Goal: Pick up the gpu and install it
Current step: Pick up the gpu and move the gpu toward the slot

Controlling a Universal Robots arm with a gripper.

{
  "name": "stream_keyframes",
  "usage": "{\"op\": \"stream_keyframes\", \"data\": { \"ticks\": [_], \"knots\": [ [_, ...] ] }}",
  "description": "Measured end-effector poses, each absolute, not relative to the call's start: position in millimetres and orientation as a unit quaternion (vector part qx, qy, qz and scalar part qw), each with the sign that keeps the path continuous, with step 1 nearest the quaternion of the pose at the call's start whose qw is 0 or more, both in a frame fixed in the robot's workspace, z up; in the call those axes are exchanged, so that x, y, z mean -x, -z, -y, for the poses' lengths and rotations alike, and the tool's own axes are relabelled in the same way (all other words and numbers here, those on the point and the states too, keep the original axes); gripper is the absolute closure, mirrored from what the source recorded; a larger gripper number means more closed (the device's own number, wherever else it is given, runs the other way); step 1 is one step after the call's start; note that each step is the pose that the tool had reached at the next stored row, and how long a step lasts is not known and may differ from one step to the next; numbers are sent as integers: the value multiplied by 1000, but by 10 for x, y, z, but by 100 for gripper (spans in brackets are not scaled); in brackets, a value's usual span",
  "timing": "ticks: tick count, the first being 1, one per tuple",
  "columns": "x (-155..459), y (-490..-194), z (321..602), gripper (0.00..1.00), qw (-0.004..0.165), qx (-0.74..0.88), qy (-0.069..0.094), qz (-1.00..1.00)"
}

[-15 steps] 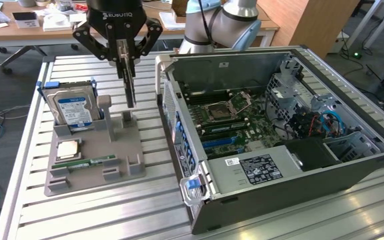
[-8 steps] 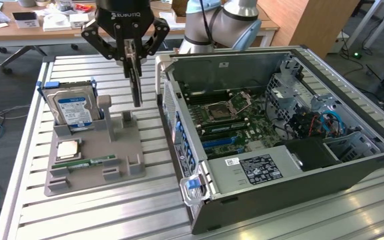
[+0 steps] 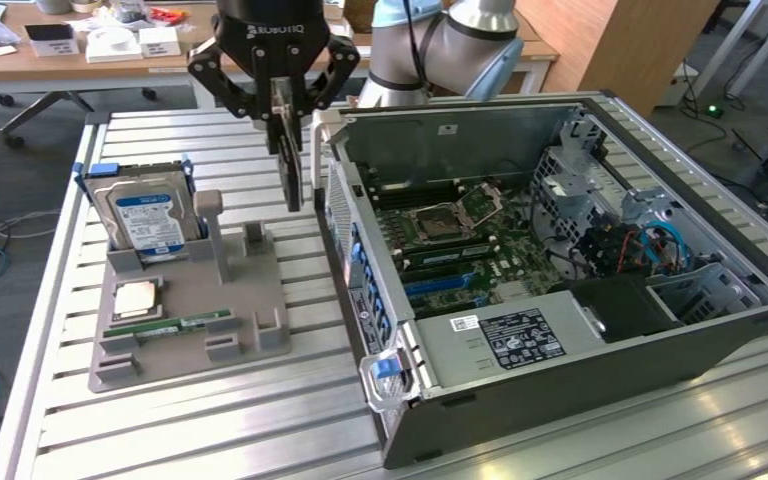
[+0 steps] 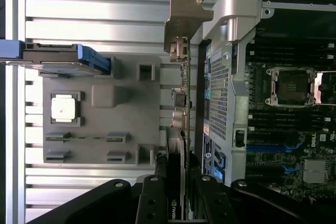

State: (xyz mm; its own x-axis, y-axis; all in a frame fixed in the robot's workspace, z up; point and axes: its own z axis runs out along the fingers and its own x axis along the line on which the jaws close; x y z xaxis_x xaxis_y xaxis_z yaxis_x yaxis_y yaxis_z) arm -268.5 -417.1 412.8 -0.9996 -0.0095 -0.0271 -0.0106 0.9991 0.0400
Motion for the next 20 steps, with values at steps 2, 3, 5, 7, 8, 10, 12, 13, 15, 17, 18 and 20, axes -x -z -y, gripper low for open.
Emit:
{"op": "stream_keyframes", "data": {
  "ticks": [2, 3, 5, 7, 8, 10, 12, 13, 15, 17, 18, 20],
  "knots": [
    [2636, -4128, 4171, 74, 13, 5, -20, -1000],
    [2611, -4128, 4171, 74, 13, 5, -20, -1000],
    [2562, -4127, 4171, 74, 13, 5, -20, -1000],
    [2508, -4128, 4170, 74, 13, 5, -20, -1000],
    [2482, -4127, 4170, 74, 13, 5, -20, -1000],
    [2427, -4128, 4171, 74, 13, 5, -20, -1000],
    [2370, -4128, 4171, 74, 13, 5, -20, -1000],
    [2343, -4128, 4171, 74, 13, 5, -20, -1000],
    [2288, -4127, 4170, 74, 13, 5, -20, -1000],
    [2234, -4128, 4171, 74, 13, 5, -20, -1000],
    [2203, -4127, 4171, 74, 13, 5, -20, -1000],
    [2144, -4128, 4171, 74, 13, 5, -20, -1000]
  ]
}}
